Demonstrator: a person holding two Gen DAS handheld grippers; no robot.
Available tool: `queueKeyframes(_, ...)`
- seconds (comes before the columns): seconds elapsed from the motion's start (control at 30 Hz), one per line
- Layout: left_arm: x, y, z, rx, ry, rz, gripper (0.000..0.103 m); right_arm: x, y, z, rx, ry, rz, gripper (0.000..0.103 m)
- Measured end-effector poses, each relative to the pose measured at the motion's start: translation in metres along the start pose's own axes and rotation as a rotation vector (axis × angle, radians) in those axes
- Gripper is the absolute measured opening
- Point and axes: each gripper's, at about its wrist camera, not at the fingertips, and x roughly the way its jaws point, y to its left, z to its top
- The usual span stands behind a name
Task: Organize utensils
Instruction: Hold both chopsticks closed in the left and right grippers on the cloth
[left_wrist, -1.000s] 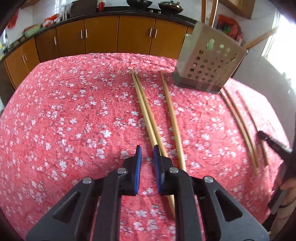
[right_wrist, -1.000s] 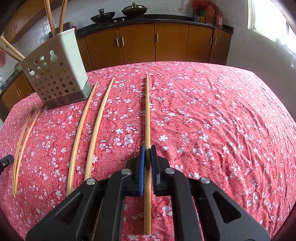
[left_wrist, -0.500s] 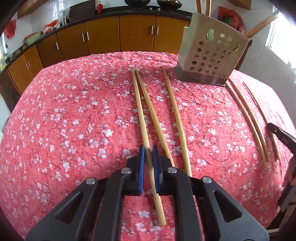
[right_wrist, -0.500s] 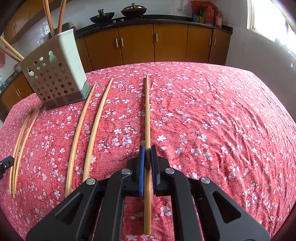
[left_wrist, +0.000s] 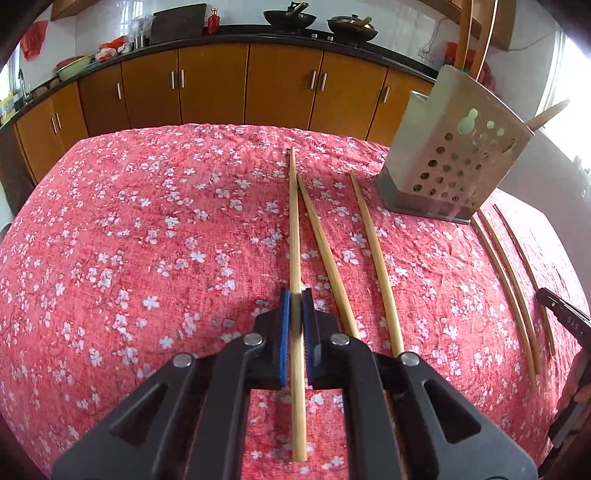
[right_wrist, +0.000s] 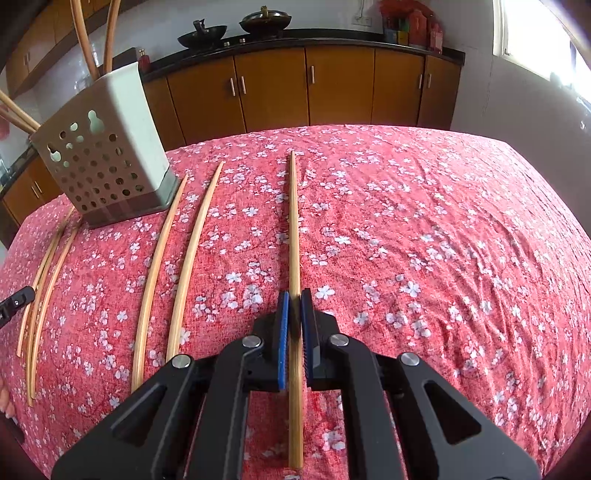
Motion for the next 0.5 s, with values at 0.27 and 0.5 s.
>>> queueKeyframes(0.27,-0.0011,0.0029,-0.0030,-0.025,0.000,-0.020,0.010,0.0012,0.0014,0.0021,-0.015,0.001,-0.020,0.008)
queueKeyframes(0.5,0.0006,0.0040,0.0001,-0.028,0.001,-0.024,0.010,0.0035,0.0058,0.0033,-0.014,0.001,-0.020,0.008)
